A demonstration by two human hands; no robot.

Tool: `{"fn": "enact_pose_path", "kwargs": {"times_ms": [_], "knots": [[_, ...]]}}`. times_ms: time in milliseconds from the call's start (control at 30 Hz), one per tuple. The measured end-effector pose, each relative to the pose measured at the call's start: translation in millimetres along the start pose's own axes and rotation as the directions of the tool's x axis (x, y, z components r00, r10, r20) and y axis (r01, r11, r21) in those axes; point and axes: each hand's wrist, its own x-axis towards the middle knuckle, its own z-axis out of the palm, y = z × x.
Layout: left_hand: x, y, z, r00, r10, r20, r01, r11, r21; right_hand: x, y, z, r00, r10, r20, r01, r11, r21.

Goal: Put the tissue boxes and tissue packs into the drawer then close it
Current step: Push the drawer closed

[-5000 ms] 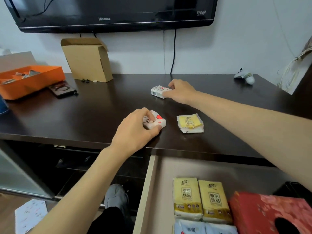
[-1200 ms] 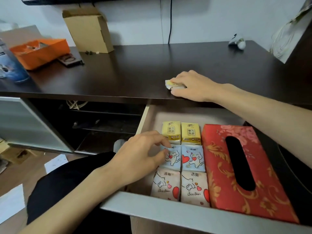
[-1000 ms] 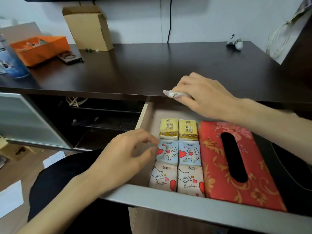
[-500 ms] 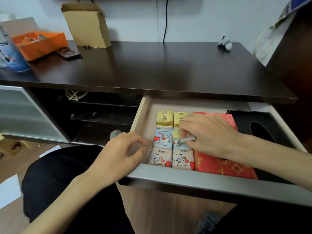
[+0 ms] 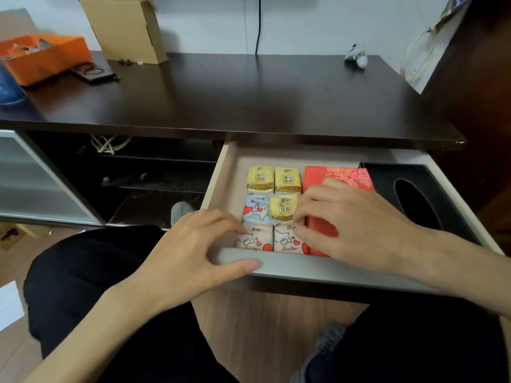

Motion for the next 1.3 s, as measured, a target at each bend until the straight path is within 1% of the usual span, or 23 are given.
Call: {"fn": "enact_pose_path", "kwargs": {"times_ms": [100, 233, 267, 333, 433, 500, 600, 733, 833, 900, 1000, 1100, 1167, 1233, 1300], "knots": [[-5, 7, 5, 0.998, 0.057, 0.041, -0.063, 0.986, 0.156, -48, -10, 6, 1.0, 0.027, -0.008, -0.027, 1.0, -0.003], [-1, 9, 10, 0.998, 0.07, -0.009, -0.065, 0.963, 0.262, -101, -5, 35, 0.993, 0.113, -0.019, -0.115, 0.969, -0.22], [-1, 9, 12, 0.997, 0.069, -0.023, -0.06, 0.961, 0.271, -108, 0, 43, 0.991, 0.129, -0.031, -0.132, 0.957, -0.26], [1, 8, 15, 0.997, 0.063, -0.049, -0.047, 0.96, 0.276, -115, 12, 54, 0.989, 0.114, -0.098, -0.138, 0.946, -0.295], [9, 3, 17, 0.995, 0.074, -0.068, -0.049, 0.95, 0.309, -107, 25, 64, 0.977, 0.05, -0.208, -0.115, 0.943, -0.313], [21, -1, 18, 0.994, 0.065, -0.09, -0.032, 0.943, 0.33, -96, 33, 69, 0.964, 0.043, -0.264, -0.127, 0.943, -0.308], [45, -7, 21, 0.99, 0.053, -0.13, -0.004, 0.934, 0.358, -76, 49, 71, 0.938, 0.053, -0.342, -0.155, 0.948, -0.278], [82, -26, 25, 0.988, 0.074, -0.132, -0.014, 0.914, 0.405, -42, 74, 75, 0.9, 0.084, -0.428, -0.203, 0.949, -0.242], [109, -39, 30, 0.978, 0.082, -0.194, 0.008, 0.906, 0.424, -18, 91, 81, 0.868, 0.106, -0.485, -0.232, 0.951, -0.206], [119, -44, 37, 0.958, 0.07, -0.277, 0.052, 0.91, 0.411, -7, 98, 88, 0.84, 0.136, -0.526, -0.256, 0.953, -0.162], [117, -41, 52, 0.921, 0.009, -0.39, 0.142, 0.924, 0.356, -4, 101, 105, 0.793, 0.217, -0.569, -0.306, 0.95, -0.064], [98, -32, 71, 0.892, -0.127, -0.434, 0.237, 0.948, 0.211, -21, 99, 124, 0.785, 0.283, -0.55, -0.332, 0.943, 0.013], [84, -26, 80, 0.867, -0.186, -0.463, 0.265, 0.958, 0.112, -37, 98, 135, 0.77, 0.341, -0.54, -0.351, 0.932, 0.088], [71, -21, 88, 0.844, -0.223, -0.487, 0.268, 0.963, 0.023, -52, 99, 144, 0.716, 0.441, -0.541, -0.395, 0.895, 0.208], [63, -18, 98, 0.829, -0.278, -0.485, 0.272, 0.959, -0.083, -62, 103, 149, 0.617, 0.57, -0.542, -0.445, 0.821, 0.357]]}}
